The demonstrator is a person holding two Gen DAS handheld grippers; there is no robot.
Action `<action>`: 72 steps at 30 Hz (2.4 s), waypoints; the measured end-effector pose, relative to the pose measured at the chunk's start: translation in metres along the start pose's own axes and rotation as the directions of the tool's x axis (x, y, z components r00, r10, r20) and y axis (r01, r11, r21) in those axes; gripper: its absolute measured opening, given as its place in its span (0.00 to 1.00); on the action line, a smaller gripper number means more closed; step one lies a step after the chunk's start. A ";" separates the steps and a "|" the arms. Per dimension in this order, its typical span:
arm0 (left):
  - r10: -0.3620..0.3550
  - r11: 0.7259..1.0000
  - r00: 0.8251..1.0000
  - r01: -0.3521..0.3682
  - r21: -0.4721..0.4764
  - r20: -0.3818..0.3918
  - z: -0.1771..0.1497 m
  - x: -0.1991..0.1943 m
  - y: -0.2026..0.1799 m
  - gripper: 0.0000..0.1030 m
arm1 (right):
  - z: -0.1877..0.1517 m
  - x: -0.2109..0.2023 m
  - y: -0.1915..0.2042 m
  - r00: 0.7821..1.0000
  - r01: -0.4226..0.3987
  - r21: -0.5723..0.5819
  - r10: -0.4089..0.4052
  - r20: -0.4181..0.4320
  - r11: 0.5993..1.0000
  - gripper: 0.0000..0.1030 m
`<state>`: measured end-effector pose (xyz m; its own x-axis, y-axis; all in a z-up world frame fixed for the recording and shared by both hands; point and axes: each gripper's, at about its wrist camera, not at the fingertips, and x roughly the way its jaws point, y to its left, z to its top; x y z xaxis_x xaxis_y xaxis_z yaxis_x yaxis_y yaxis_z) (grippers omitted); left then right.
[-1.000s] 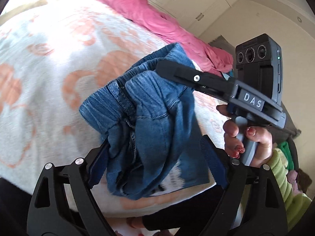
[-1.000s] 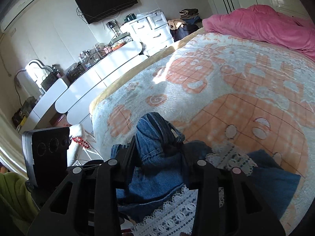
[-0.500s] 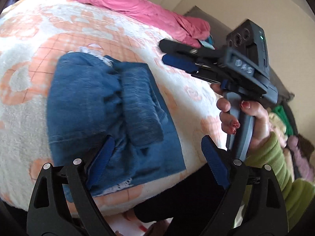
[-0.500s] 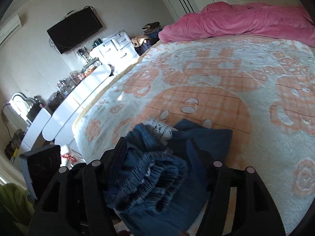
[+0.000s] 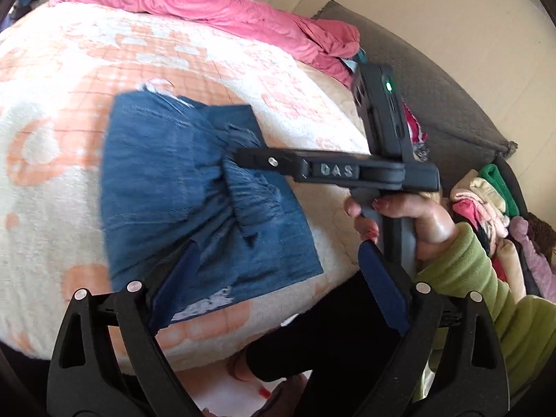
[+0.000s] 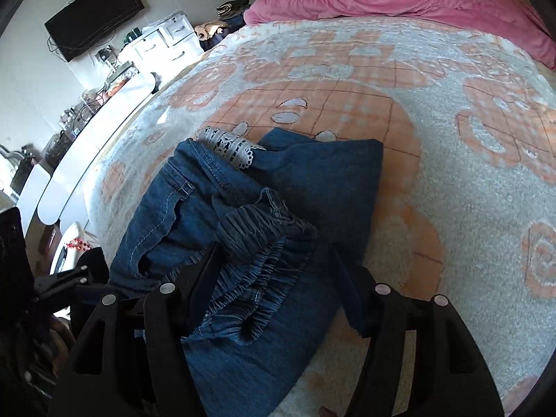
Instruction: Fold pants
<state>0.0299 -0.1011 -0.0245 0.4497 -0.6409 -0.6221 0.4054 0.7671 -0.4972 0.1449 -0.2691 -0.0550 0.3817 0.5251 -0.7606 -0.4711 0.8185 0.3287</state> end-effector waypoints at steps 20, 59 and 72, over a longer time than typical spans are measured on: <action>0.204 0.975 0.972 -0.213 0.069 0.113 0.005 -0.049 -0.002 0.91 | -0.018 -0.092 0.033 0.969 0.048 -0.016 -0.042 0.245 0.999 0.82; 0.187 0.981 0.982 -0.187 -0.055 -0.013 0.051 -0.007 0.074 0.62 | -0.089 -0.040 0.115 0.992 0.000 -0.135 0.017 0.125 0.991 0.58; 0.225 0.971 0.970 -0.231 -0.058 -0.094 0.056 0.030 0.085 0.68 | -0.068 0.006 0.109 0.992 -0.083 0.075 0.075 0.101 0.994 0.34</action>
<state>0.1228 -0.0565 -0.0519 0.4523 -0.4462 -0.7722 0.2438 0.8948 -0.3741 0.0416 -0.1927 -0.0614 0.4238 0.6057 -0.6734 -0.4400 0.7875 0.4315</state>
